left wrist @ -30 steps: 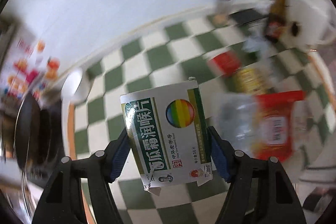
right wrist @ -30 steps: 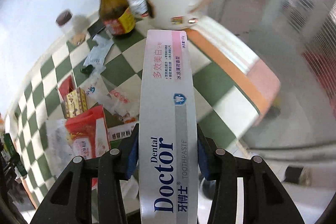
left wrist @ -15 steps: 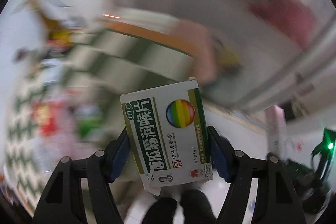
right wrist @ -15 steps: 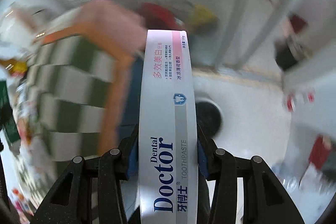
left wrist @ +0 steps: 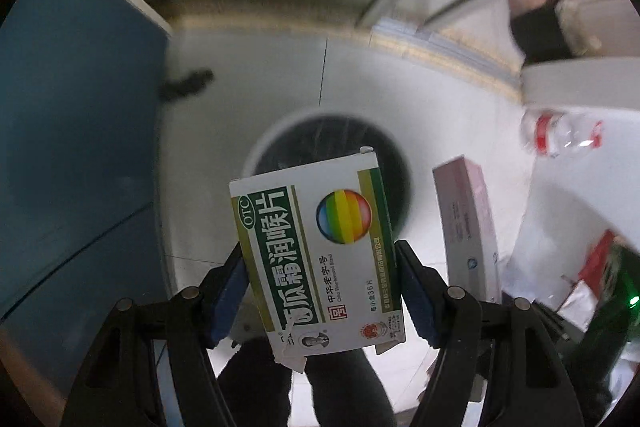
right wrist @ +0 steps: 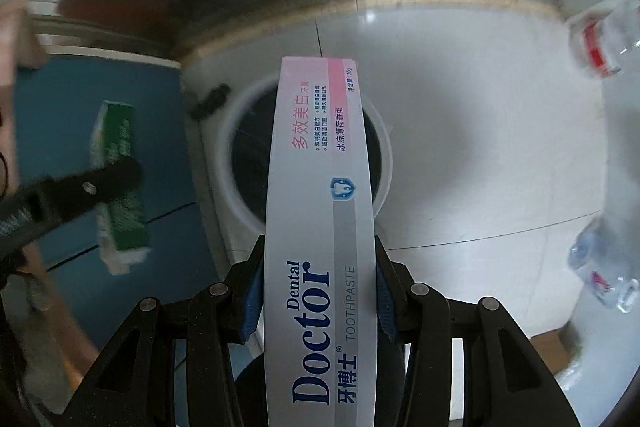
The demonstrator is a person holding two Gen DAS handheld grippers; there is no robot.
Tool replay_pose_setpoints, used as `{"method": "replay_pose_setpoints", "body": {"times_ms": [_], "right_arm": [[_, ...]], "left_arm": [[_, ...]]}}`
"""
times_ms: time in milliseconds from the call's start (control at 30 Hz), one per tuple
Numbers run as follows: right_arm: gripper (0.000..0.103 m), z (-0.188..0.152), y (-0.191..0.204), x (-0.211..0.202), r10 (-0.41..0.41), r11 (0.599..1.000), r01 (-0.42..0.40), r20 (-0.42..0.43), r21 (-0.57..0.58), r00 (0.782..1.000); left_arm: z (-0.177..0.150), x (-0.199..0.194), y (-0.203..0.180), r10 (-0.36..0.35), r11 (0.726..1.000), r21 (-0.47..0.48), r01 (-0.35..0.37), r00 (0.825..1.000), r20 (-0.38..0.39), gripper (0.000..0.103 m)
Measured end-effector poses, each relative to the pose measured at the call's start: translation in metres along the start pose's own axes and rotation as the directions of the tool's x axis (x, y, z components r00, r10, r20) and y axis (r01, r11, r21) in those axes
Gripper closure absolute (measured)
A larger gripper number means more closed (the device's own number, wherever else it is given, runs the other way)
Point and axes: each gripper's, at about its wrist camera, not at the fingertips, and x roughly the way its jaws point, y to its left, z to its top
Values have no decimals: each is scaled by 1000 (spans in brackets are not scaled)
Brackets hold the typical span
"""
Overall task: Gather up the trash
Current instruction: 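Carry both boxes to the white bin and open both tools to drop them, then swing both tools back toward the counter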
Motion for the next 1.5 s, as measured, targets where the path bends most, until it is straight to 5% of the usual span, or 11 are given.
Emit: {"method": "replay_pose_setpoints", "body": {"times_ms": [233,267,333,367,533,700,867,1500], "right_arm": [[54,19,-6,73,0,999,-3,-93,-35,996],[52,18,-6,78,-7,999,4,-104,-33,995],[21,17,-7,81,-13,999,9,-111,-35,994],[2,19,-7,82,-20,999,16,-111,-37,994],[0,8,-2,66,-97,995,94,-72,-42,993],[0,-5,1,38,-171,984,171,1,-43,985],[0,-24,6,3,-190,981,191,43,-24,981],[0,-140,68,-304,-175,979,200,332,-42,927]], "left_arm": [[8,67,-5,26,999,40,-23,997,-71,34],[7,66,-4,33,999,45,-30,997,-67,25],[7,65,-1,44,998,50,-41,997,-58,0],[6,63,2,60,997,55,-57,997,-49,0],[-4,45,16,130,990,47,-132,991,34,0],[-26,11,17,259,961,54,-271,951,168,0],[-56,-28,15,275,958,29,-285,942,190,0],[-158,-257,-28,179,981,20,-194,936,302,0]]}}
